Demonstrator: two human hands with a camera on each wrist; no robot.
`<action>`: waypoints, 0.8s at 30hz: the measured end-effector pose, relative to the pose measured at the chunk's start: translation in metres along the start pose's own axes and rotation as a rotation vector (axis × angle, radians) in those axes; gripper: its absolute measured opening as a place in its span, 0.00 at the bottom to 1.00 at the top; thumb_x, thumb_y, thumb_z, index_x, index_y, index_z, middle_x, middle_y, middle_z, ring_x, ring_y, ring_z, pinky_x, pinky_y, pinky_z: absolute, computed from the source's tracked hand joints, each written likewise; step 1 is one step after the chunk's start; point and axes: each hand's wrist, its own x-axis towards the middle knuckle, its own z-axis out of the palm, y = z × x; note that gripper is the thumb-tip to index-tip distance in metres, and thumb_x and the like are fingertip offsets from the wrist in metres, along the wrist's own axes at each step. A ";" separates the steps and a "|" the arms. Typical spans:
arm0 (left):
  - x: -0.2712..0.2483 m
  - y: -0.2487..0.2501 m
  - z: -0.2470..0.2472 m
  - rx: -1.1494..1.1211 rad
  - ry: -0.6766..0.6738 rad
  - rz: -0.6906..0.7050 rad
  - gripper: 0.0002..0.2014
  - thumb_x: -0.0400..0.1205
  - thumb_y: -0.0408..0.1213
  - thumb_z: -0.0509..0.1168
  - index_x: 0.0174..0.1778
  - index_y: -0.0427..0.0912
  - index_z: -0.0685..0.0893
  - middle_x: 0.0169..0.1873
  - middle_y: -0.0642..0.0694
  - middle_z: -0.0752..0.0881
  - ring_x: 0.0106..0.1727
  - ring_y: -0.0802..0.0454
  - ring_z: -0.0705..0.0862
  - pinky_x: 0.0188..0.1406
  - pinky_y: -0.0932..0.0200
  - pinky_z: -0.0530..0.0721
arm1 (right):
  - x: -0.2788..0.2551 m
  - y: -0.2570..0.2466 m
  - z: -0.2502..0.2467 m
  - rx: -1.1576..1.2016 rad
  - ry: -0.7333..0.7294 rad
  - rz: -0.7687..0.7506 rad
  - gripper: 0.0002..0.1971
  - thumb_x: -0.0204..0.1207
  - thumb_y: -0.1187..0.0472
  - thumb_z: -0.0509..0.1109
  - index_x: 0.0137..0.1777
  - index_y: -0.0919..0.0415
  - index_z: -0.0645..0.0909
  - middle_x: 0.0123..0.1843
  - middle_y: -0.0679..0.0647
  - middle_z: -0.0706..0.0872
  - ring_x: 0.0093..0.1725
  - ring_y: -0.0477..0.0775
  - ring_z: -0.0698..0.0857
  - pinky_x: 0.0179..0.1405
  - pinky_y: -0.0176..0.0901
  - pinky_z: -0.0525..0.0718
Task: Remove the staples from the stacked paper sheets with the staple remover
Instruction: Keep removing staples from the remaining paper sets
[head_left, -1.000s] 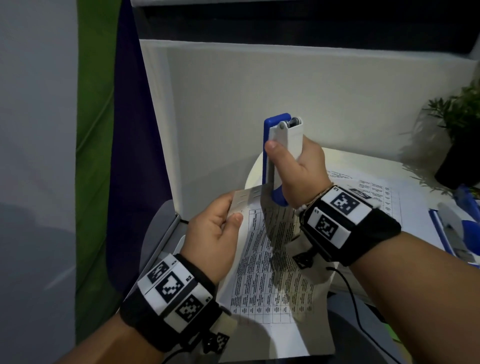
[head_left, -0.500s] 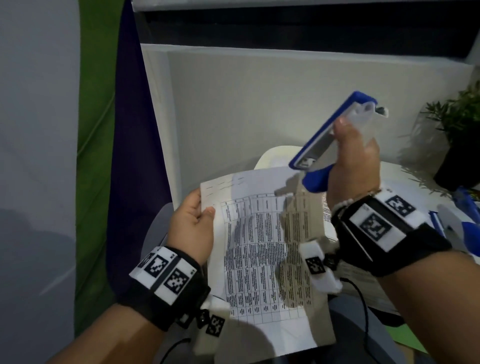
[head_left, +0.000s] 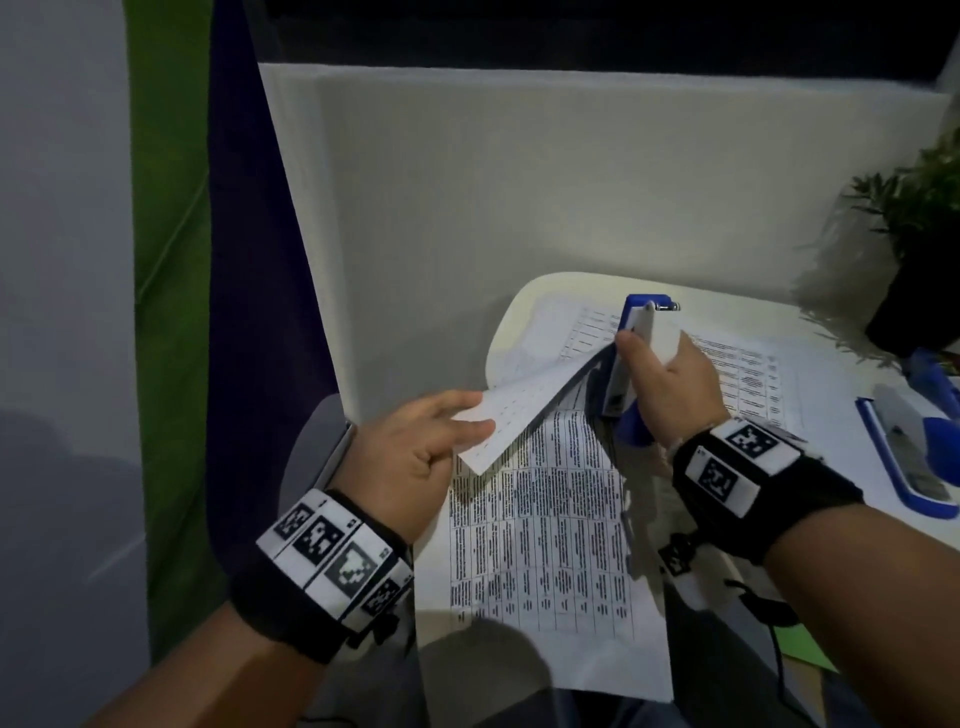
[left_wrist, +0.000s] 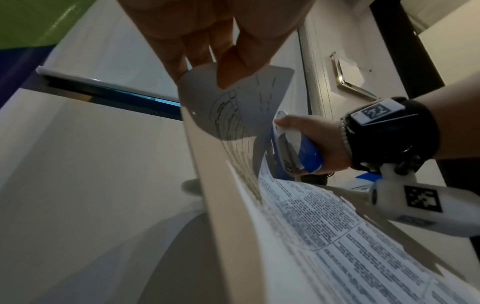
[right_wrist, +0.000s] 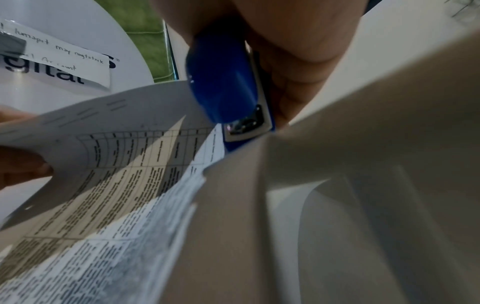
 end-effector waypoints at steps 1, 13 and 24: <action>0.000 -0.001 0.000 0.010 -0.008 0.019 0.20 0.69 0.18 0.65 0.47 0.46 0.91 0.55 0.59 0.82 0.58 0.81 0.75 0.57 0.81 0.73 | -0.001 0.000 0.000 0.004 0.008 0.009 0.14 0.81 0.49 0.63 0.36 0.53 0.70 0.33 0.47 0.75 0.32 0.44 0.73 0.29 0.40 0.65; 0.008 0.017 -0.007 0.150 -0.264 -0.358 0.09 0.79 0.48 0.66 0.50 0.52 0.87 0.33 0.62 0.84 0.34 0.64 0.82 0.36 0.59 0.85 | -0.001 -0.004 0.002 0.062 -0.008 0.046 0.14 0.80 0.48 0.65 0.40 0.57 0.74 0.34 0.50 0.77 0.34 0.50 0.75 0.34 0.44 0.71; 0.036 -0.045 -0.111 0.423 0.345 -0.718 0.21 0.82 0.48 0.62 0.38 0.31 0.82 0.32 0.33 0.79 0.37 0.42 0.76 0.36 0.57 0.68 | 0.014 -0.008 0.037 0.878 0.026 0.544 0.32 0.54 0.30 0.71 0.50 0.54 0.81 0.49 0.58 0.86 0.45 0.67 0.88 0.26 0.56 0.82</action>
